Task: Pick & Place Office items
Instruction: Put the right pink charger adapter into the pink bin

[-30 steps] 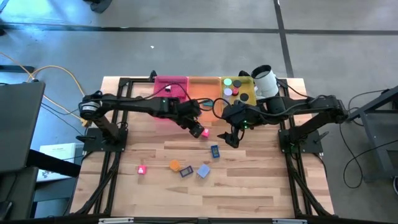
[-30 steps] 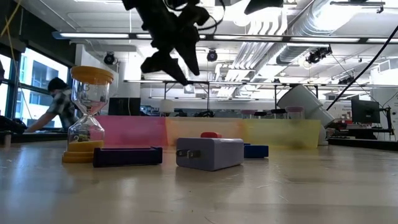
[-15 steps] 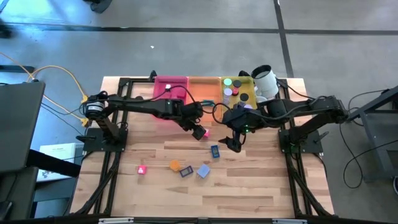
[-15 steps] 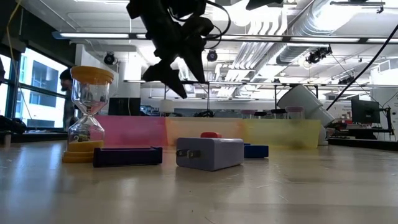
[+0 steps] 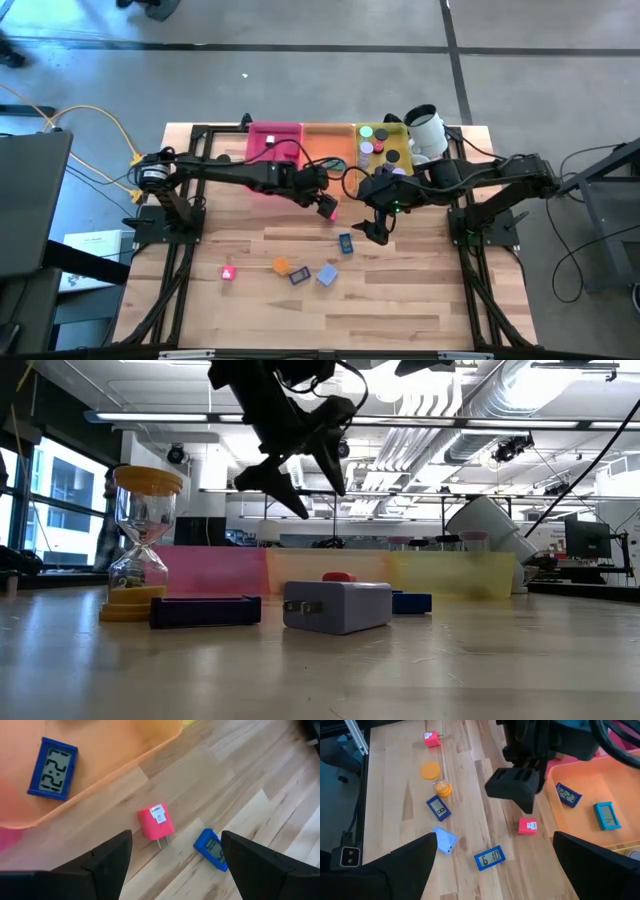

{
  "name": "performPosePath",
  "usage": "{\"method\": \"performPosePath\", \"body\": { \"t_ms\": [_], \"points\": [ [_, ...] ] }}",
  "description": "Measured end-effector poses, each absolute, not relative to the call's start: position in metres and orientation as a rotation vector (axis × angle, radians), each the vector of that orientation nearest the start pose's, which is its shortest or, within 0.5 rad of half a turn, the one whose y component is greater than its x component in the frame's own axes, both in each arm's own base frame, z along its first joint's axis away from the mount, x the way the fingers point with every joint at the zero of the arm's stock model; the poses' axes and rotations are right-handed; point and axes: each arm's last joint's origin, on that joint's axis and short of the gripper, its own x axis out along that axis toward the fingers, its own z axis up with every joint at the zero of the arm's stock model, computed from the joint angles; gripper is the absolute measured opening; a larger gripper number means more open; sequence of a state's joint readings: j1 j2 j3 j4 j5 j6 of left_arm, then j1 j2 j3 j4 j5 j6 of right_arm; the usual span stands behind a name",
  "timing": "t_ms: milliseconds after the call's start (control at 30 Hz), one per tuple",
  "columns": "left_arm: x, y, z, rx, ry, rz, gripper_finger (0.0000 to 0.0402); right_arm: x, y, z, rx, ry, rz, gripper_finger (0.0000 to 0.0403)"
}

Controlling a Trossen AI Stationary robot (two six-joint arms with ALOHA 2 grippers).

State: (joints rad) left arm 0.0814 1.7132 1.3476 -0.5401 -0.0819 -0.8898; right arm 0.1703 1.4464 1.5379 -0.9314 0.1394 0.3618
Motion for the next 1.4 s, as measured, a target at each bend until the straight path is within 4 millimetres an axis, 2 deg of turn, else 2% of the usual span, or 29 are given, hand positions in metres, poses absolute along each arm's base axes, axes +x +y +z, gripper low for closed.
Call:
{"method": "performPosePath", "body": {
  "t_ms": [100,500,867,1400],
  "points": [
    [0.373,0.033,0.253,-0.830,0.747,0.532,0.0297,0.287,0.045,0.376,0.211,0.822,-0.121,0.0387],
    [0.390,0.033,0.216,-0.849,0.816,0.551,0.0297,0.286,0.045,0.375,0.213,0.831,-0.115,0.0387],
    [0.401,0.031,0.197,-0.837,0.842,0.518,0.0297,0.290,0.046,0.371,0.211,0.847,-0.115,0.0387],
    [0.407,0.034,0.162,-0.832,0.930,0.556,0.0297,0.290,0.046,0.370,0.208,0.856,-0.119,0.0387]
  ]
}}
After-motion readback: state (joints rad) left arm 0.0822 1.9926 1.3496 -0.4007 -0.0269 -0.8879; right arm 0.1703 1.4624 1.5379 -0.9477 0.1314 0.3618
